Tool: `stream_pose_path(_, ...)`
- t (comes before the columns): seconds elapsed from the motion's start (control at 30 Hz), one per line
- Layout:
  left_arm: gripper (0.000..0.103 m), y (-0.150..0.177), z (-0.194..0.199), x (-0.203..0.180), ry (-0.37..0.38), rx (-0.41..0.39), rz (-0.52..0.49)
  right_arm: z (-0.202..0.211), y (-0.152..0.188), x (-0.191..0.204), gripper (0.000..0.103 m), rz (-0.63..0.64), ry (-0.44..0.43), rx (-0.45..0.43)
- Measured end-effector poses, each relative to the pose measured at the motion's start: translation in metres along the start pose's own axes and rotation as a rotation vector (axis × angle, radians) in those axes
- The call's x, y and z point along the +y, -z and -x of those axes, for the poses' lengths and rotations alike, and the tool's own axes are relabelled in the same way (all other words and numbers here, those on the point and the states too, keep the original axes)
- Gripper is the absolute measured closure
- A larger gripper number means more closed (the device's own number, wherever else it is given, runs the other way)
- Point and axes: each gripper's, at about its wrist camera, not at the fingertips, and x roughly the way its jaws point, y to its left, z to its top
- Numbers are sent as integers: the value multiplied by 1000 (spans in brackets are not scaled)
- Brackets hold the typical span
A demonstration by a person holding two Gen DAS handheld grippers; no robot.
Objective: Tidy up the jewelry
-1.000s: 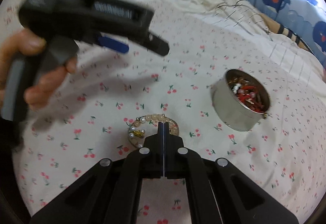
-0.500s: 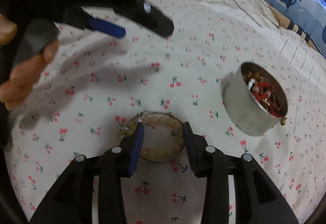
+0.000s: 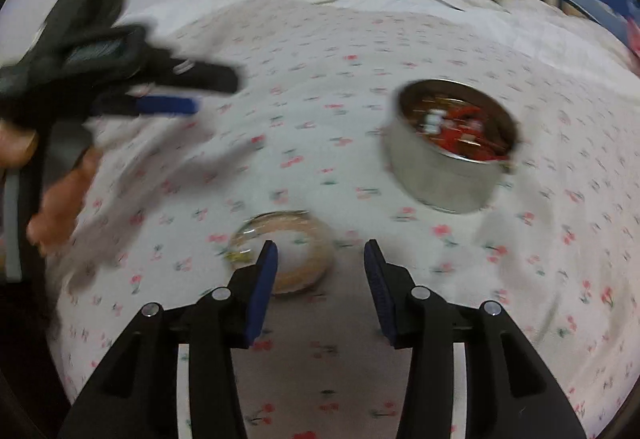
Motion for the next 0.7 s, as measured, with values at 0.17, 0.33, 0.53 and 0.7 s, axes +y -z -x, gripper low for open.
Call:
stream_pose_path(0.17,12,1,-2,-1,-6,6,-8,-13,-1,7,70,58,111,29)
stream_pose_path(0.33,12,0,-3,-2,-7,10,-9,-19,-2,16,80,85,133,43)
stream_pose_path(0.53,12,1,-4,-4,-11,19,-26,-28,4,47,95,268,272,72)
stream_pose_path(0.7,11,7,-12,-11,-10,90,-112,1,7,32,100,165,321,36)
